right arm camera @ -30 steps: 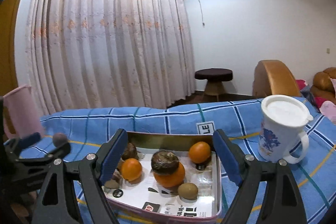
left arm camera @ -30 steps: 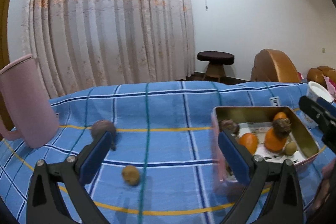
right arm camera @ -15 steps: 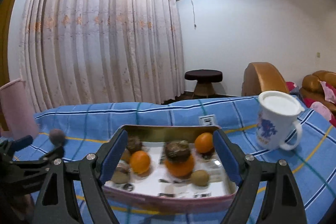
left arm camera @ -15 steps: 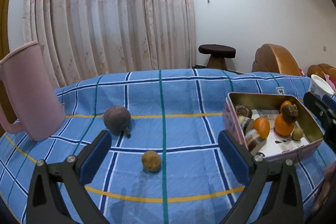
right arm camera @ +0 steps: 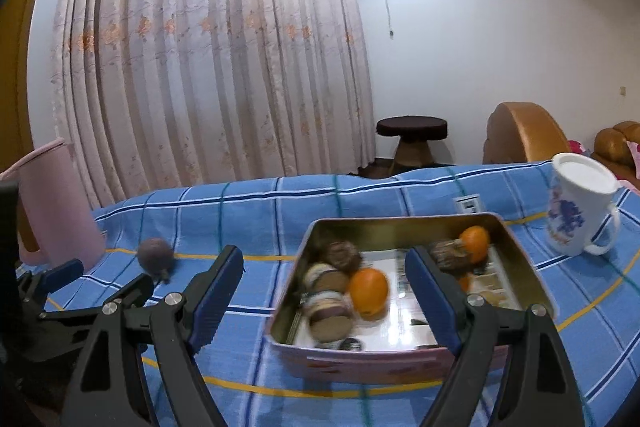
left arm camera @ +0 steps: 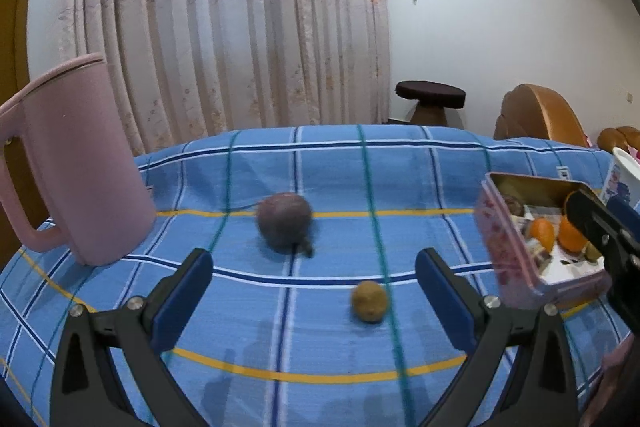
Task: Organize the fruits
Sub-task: 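Lift both open tools from the tin back toward the remaining fruits, then grasp the small kiwi-like fruit with the right tool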
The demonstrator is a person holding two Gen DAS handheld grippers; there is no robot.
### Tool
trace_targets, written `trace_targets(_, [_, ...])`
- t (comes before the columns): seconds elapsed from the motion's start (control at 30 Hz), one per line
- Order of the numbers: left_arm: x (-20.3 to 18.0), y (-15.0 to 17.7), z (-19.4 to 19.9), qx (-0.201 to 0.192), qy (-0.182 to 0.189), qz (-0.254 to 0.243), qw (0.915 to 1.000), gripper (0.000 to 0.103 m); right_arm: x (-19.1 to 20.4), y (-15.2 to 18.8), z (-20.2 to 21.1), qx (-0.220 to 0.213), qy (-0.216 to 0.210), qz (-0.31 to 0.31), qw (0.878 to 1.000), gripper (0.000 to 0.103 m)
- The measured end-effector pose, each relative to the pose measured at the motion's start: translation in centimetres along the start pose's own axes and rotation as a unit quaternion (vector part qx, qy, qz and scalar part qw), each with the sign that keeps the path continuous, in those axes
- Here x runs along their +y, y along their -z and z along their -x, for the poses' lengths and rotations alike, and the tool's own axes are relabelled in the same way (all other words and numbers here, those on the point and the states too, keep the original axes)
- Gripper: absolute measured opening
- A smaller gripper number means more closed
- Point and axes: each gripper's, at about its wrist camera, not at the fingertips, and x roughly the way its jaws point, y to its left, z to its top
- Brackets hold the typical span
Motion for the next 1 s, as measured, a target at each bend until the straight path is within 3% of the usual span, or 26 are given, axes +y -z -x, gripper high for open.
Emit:
trace_targets(0.3, [6.2,-0.2,-1.8,0.019,-0.045,0.033,0.9982,0.103,4.1,0.1,-1.6,0.023,-0.031,0.015,0.999,0.084])
trace_targets(0.53, [10.8,-0.1,-3.6,0.05,-0.087,0.072,0.9924,0.103,8.5,0.5,-4.6,0.085,-0.086,0.046,0.992,0.084])
trace_targets(0.57, [11.4,0.0,-3.9,0.058,-0.088,0.081,0.9911,0.103,9.3,0.7,-5.2,0.101,-0.097,0.056,0.989,0.079])
trace_targets(0.63, [12.3,0.2,-4.4,0.072,-0.088,0.097,0.9888,0.103,10.7,1.1,-6.4,0.131,-0.118,0.07,0.982,0.061])
trace_targets(0.67, [12.5,0.3,-4.5,0.075,-0.087,0.102,0.9881,0.103,11.4,1.4,-7.1,0.153,-0.128,0.076,0.977,0.046])
trace_targets(0.7, [12.6,0.4,-4.5,0.077,-0.087,0.105,0.9876,0.103,12.1,1.8,-8.0,0.178,-0.136,0.08,0.971,0.04])
trace_targets(0.77, [12.6,0.4,-4.4,0.077,-0.089,0.102,0.9877,0.103,12.8,2.3,-9.2,0.207,-0.143,0.075,0.965,0.04])
trace_targets(1.0, [11.9,0.3,-4.5,0.078,-0.089,0.084,0.9894,0.103,13.4,3.0,-10.4,0.238,-0.135,0.081,0.958,0.04])
